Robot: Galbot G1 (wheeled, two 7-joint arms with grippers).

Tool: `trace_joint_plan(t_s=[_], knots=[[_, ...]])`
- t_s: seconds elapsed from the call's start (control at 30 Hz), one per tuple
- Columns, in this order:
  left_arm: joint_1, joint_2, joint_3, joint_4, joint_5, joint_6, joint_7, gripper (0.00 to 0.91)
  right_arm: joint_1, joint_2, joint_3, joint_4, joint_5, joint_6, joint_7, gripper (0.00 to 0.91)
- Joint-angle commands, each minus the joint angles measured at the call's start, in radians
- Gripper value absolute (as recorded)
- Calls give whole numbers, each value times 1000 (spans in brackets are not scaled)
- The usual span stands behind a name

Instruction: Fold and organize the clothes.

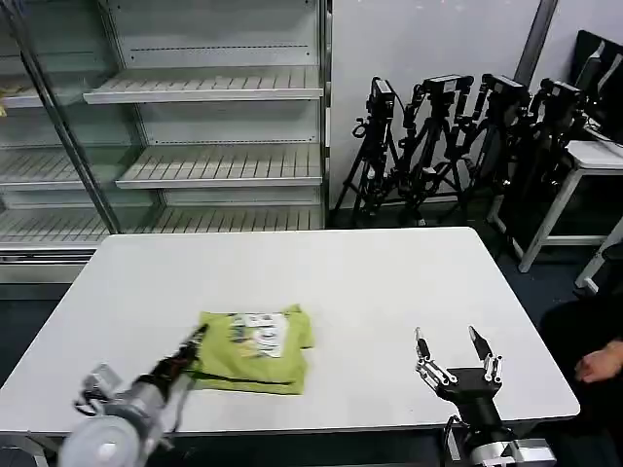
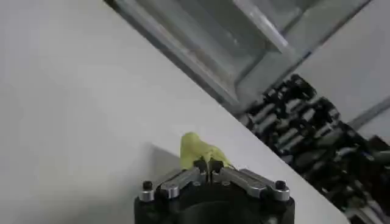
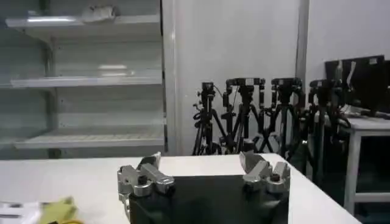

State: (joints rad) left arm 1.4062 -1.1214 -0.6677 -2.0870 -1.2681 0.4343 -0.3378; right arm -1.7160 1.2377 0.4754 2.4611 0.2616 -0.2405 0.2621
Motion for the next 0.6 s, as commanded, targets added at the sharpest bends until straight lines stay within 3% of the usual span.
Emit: trace_joint_plan(t_s=[0.03,0.07,0.17,0.27,0.33,0.43,0.6], knots=[[104,311,-443,-4,80,39,22,30,56,2,-44,-25,4,3,-2,907],[112,366,-483,-19,104,40,35,30,63,2,-49,-29,6,4,-3,907],[109,427,-520,-64,154,54,36,30,72,1,-58,-38,8,6,-4,907],[96,434,-439,-132,186,55,13,30,73,1,-57,-54,2,16,-7,907],[103,394,-346,-175,247,54,10,30,68,4,-55,-63,-3,21,-8,907],[107,249,-101,-203,383,40,4,30,35,16,-50,-59,-22,32,-8,907],[63,78,267,-123,647,9,4,30,14,9,-52,-55,-54,30,-6,907]])
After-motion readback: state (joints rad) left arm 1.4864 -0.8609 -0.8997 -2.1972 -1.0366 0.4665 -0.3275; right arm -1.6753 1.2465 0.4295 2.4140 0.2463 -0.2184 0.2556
